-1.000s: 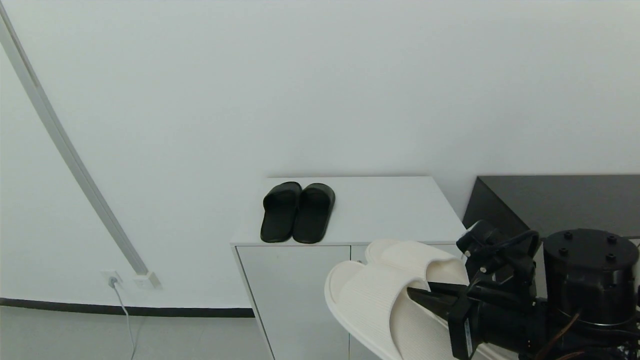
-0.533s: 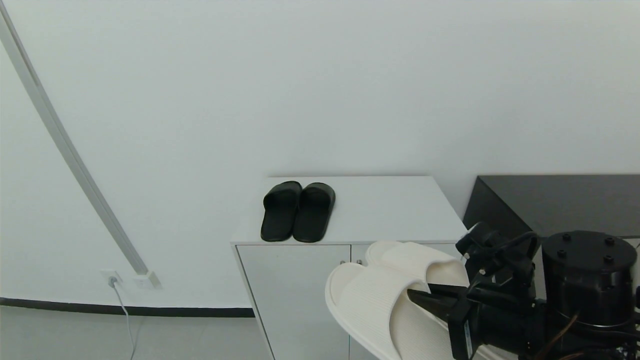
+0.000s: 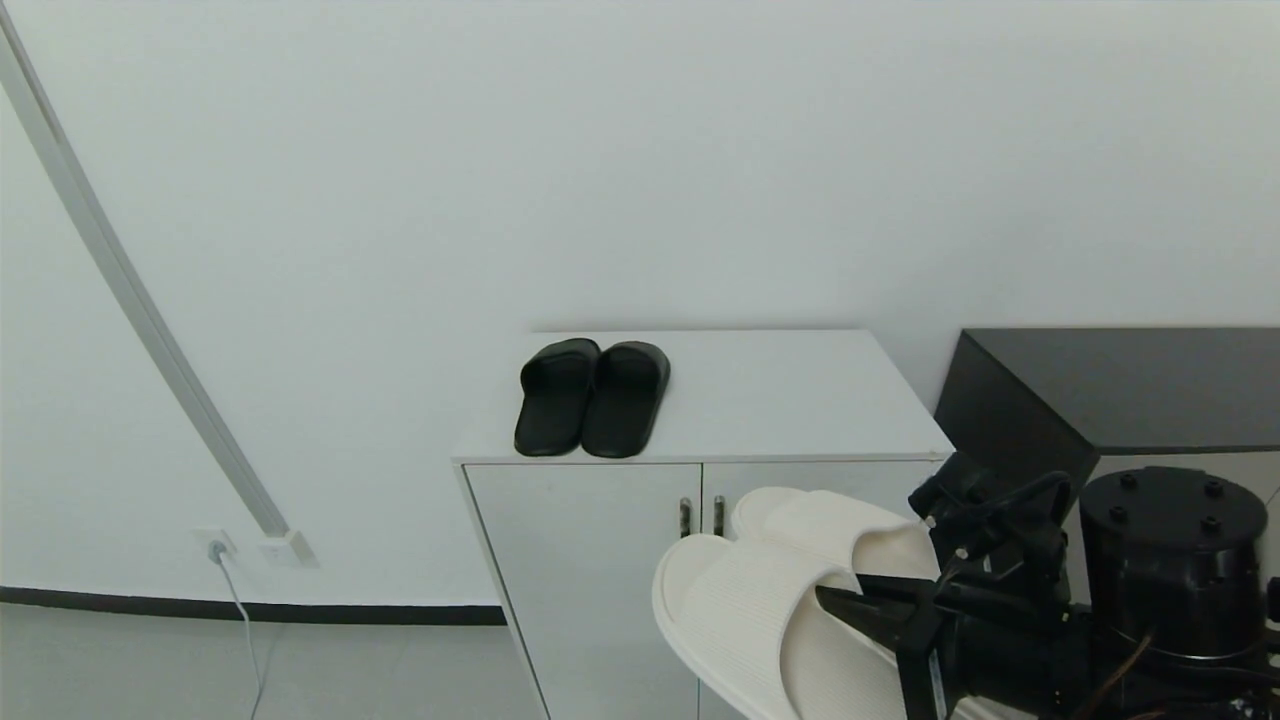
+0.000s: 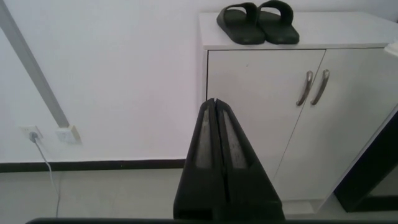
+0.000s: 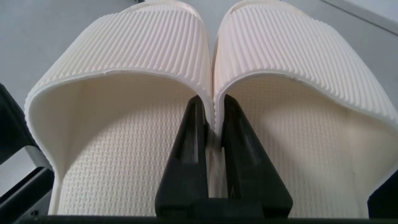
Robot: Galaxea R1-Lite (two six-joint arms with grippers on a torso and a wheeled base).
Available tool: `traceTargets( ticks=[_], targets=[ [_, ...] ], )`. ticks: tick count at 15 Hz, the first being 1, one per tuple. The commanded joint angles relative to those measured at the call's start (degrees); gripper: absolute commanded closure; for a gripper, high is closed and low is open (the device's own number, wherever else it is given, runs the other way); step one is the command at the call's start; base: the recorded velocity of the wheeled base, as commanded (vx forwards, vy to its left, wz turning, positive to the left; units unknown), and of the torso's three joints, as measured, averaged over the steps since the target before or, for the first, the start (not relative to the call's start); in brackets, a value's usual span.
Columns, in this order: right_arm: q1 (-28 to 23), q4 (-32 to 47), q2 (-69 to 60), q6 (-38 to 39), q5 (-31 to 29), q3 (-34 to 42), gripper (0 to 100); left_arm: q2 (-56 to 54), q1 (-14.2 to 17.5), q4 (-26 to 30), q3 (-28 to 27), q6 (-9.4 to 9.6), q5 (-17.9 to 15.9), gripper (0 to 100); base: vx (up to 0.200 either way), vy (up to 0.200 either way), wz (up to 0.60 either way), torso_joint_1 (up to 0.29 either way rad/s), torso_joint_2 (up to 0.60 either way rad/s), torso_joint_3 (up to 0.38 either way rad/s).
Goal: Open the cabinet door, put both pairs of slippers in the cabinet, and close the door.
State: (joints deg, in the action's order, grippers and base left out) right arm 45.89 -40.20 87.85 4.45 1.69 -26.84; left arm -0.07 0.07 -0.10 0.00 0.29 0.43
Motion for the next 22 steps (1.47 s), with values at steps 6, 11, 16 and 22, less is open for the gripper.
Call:
traceTargets(
  ticks=[6, 11, 16, 22],
  targets=[
    [0.1, 0.0, 0.3, -0.2, 0.0, 0.4, 100, 0.1, 0.0, 0.0, 0.0, -0.03, 0.0, 100, 0.0, 0.0, 0.0, -0.189, 0.45, 0.255],
    [0.1, 0.0, 0.3, -0.2, 0.0, 0.6, 100, 0.1, 0.0, 0.0, 0.0, -0.82, -0.1, 100, 0.0, 0.0, 0.0, -0.225, 0.54, 0.319],
    [0.2, 0.0, 0.3, -0.4, 0.0, 0.8, 100, 0.1, 0.0, 0.0, 0.0, -0.91, 0.1, 0, 0.0, 0.0, 0.0, -0.198, 0.52, 0.319],
    [0.2, 0.0, 0.3, -0.6, 0.0, 1.0, 100, 0.1, 0.0, 0.0, 0.0, -0.91, 0.2, 0, 0.0, 0.0, 0.0, -0.162, 0.49, 0.325]
  ],
)
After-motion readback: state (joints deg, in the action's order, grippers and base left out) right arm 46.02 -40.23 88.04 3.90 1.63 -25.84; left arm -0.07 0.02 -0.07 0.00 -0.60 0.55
